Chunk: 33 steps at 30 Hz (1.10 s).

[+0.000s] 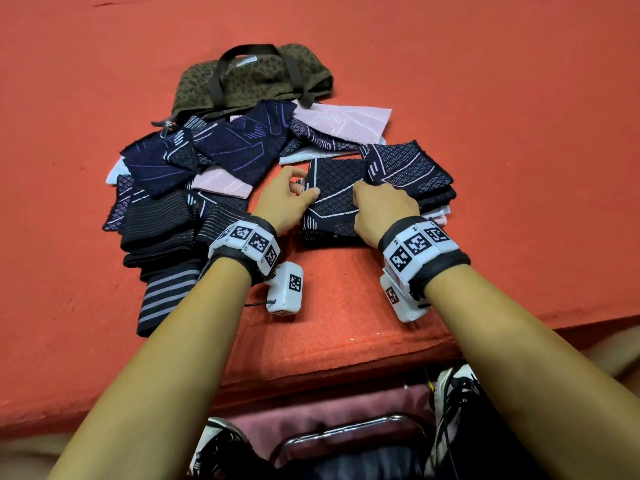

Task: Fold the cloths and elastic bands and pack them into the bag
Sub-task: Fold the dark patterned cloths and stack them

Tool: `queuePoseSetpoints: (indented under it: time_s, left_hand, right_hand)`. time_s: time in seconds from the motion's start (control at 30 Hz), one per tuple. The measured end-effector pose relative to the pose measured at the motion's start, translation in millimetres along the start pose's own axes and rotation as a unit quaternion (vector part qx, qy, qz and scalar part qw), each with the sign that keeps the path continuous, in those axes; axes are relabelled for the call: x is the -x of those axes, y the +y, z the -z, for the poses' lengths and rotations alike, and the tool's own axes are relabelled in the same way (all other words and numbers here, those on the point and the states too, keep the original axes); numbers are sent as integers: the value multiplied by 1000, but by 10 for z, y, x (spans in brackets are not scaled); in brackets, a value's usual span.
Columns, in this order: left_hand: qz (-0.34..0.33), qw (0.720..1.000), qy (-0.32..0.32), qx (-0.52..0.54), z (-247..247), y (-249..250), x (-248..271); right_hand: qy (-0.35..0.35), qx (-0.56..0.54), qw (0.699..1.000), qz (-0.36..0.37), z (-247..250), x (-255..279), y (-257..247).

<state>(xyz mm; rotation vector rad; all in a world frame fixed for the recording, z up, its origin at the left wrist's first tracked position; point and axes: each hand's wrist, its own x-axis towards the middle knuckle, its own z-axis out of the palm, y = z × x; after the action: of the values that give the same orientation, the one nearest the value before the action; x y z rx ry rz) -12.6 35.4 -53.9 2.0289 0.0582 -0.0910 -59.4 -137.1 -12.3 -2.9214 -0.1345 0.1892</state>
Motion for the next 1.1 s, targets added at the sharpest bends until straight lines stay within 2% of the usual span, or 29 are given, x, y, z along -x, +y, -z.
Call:
queuePoseSetpoints:
  time_s: [0.17,0.33,0.47,0.77,0.83,1.1]
  left_hand:
    - [31,999,-32,-18,22,-23,29]
    - [83,996,9,-8,17,-44,50]
    - [104,994,-11,-35,33,-7,118]
    - [60,992,-70,-85,45,8,148]
    - [68,991,-84,-77,45,18,175]
    - [135,984,-103,-50,25,69,135]
  right_hand:
    - [1,33,999,-8,-9,6,-22]
    - [-49,30,998,-20,-1,5,-45]
    - [-93,47,995,-8,-15,25,-56]
    - [20,18,999,33,-36,-31,-63]
    - [34,14,999,30,-39,-35,-60]
    - [-13,66,998,-13,28,-20,-136]
